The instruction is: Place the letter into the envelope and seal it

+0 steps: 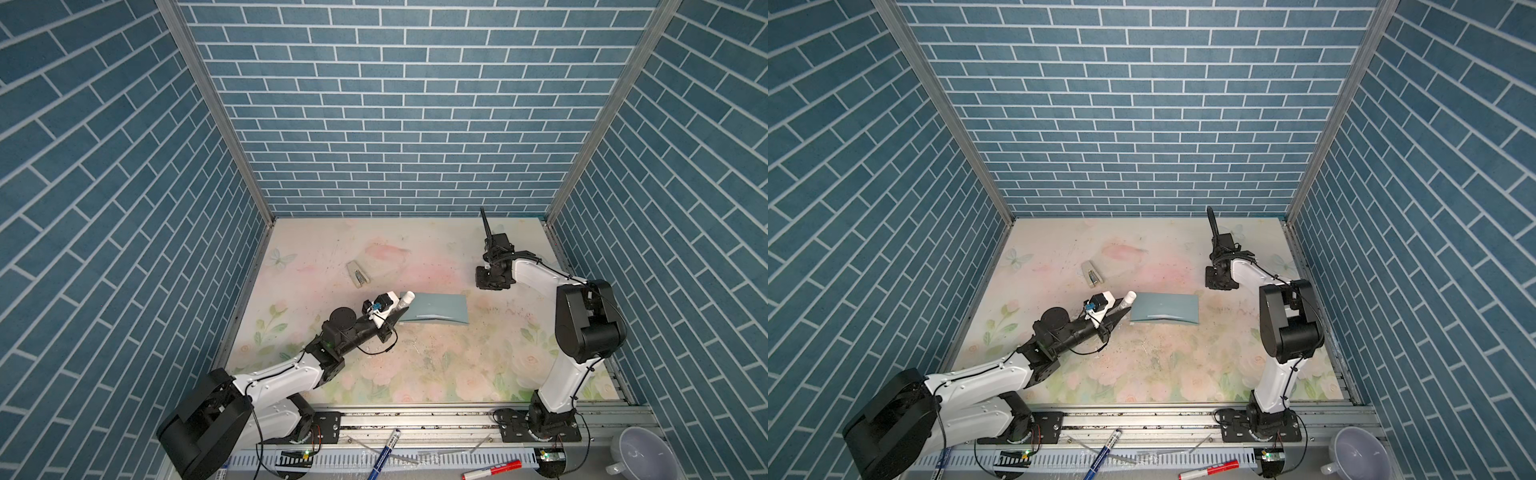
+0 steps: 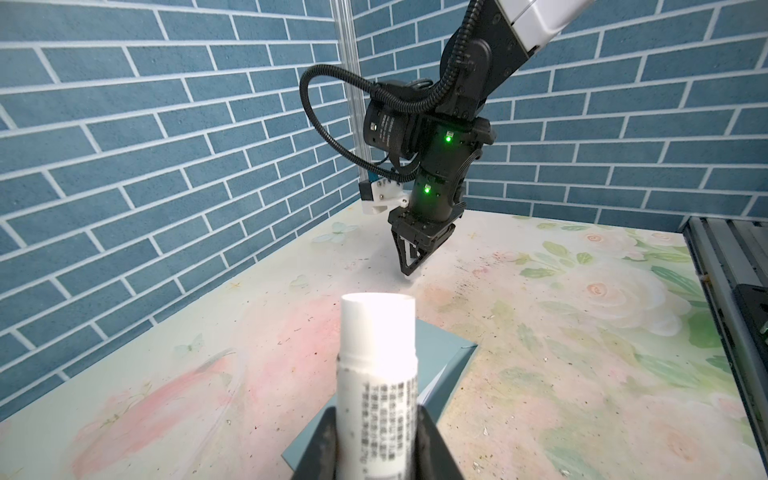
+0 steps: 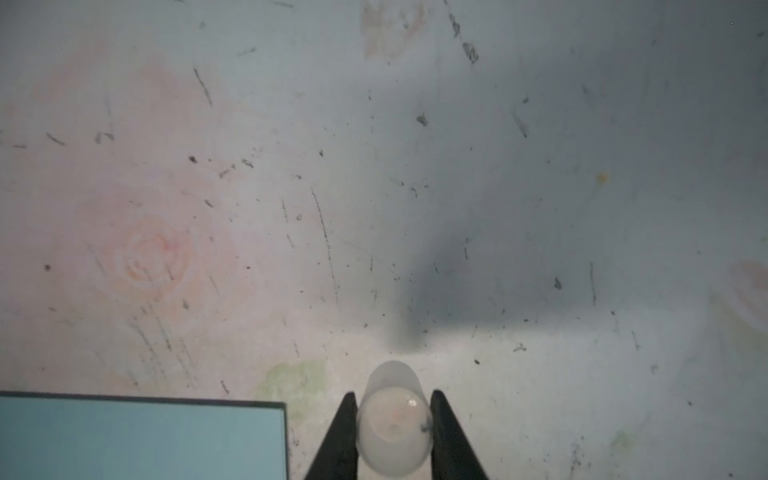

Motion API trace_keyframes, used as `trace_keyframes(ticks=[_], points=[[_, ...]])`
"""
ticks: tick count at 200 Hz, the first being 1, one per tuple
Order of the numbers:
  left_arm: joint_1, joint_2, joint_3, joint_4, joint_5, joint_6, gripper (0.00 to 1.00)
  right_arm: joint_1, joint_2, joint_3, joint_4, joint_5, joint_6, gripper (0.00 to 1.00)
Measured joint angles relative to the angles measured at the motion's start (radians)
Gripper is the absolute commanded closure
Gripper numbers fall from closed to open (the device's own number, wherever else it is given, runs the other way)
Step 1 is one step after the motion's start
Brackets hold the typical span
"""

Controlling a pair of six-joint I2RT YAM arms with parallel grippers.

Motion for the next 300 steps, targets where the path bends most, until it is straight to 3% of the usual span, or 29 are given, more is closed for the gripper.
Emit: trace_keyframes(ticks=[65, 128, 169, 190, 219, 234, 276, 300], points=[[0.0, 0.002, -0.002, 0.002, 0.0, 0.0, 1.0, -0.006, 0.038, 0.0, 0.011, 0.006, 0.0, 0.77], [0.0, 0.003, -0.002, 0.009, 0.0, -0.001, 1.0, -0.007, 0.039, 0.0, 0.01, -0.004, -0.008, 0.46], [0.0, 0.003, -0.002, 0.016, -0.008, -0.013, 1.0, -0.007, 0.019, 0.0, -0.002, -0.018, -0.007, 0.35], [0.0, 0.004, -0.003, 0.045, -0.024, -0.038, 1.0, -0.007, -0.058, -0.012, 0.006, -0.04, -0.005, 0.29], [0.0, 0.014, -0.008, 0.112, -0.046, -0.092, 1.0, -0.007, -0.29, -0.097, 0.083, -0.112, 0.01, 0.25], [-0.001, 0.026, -0.011, 0.154, -0.057, -0.126, 1.0, -0.007, -0.409, -0.148, 0.136, -0.165, 0.03, 0.15], [-0.021, 0.069, -0.011, 0.266, -0.087, -0.2, 1.0, 0.006, -0.615, -0.288, 0.317, -0.344, 0.13, 0.19], [-0.031, 0.101, -0.011, 0.333, -0.11, -0.24, 1.0, 0.094, -0.695, -0.351, 0.419, -0.376, 0.163, 0.19]])
